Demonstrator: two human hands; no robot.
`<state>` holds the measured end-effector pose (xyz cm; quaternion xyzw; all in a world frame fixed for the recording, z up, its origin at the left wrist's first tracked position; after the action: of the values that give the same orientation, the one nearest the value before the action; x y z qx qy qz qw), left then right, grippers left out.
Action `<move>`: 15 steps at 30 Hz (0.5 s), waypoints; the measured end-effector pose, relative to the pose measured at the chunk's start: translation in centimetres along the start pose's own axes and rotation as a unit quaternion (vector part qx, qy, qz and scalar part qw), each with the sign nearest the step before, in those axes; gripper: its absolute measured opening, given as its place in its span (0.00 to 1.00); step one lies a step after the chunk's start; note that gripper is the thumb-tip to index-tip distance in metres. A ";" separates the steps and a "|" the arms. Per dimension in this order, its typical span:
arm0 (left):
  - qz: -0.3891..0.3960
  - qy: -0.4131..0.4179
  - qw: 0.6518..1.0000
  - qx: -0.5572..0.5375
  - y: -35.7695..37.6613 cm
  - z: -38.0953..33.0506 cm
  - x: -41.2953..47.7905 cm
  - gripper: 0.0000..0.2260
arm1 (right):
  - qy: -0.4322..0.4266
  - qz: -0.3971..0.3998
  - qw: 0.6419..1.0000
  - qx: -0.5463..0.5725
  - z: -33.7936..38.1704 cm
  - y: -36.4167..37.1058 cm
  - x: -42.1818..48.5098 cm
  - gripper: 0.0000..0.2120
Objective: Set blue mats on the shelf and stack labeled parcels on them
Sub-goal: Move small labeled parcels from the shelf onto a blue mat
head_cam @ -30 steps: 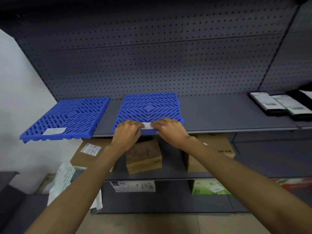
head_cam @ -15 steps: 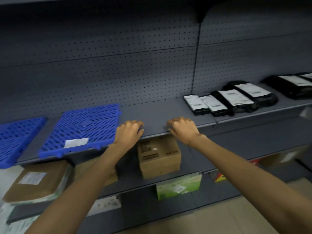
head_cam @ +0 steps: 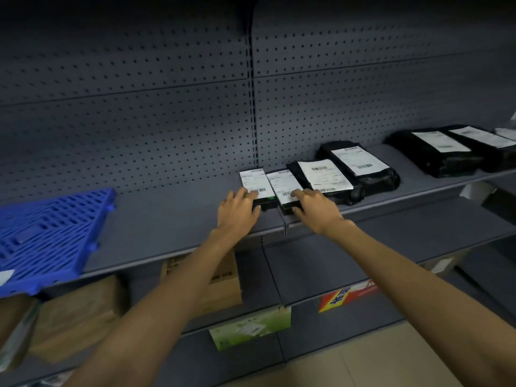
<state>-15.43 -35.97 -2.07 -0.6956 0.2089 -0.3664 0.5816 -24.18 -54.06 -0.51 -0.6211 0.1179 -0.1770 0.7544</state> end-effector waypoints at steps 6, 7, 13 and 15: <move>0.072 -0.044 0.996 -0.023 3.5 -0.2 6.4 0.23 | 0.015 0.060 0.998 0.009 1.2 2.4 5.8 0.27; 0.083 -0.054 0.995 -0.025 3.9 -0.2 7.1 0.24 | 0.021 0.077 0.997 0.005 1.2 2.8 6.5 0.29; 0.121 -0.126 0.983 -0.057 4.2 0.4 10.2 0.26 | 0.010 0.153 0.988 -0.033 0.4 3.1 9.8 0.36; 0.143 -0.146 0.977 -0.064 4.1 0.6 10.5 0.28 | 0.000 0.164 0.985 -0.045 0.4 3.2 10.4 0.38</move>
<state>-7.63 -44.10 -3.23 -0.7401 0.2423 -0.1601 0.6066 -14.22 -57.51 -3.10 -0.6268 0.2265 -0.0454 0.7442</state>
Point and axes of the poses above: each hand's wrist, its own x-axis towards the middle knuckle, its own y-axis out of the palm, z = x × y, the point moved 2 cm from there along x, towards the middle knuckle, and after that the axes turned 14 degrees about y, right-handed, at the moved point
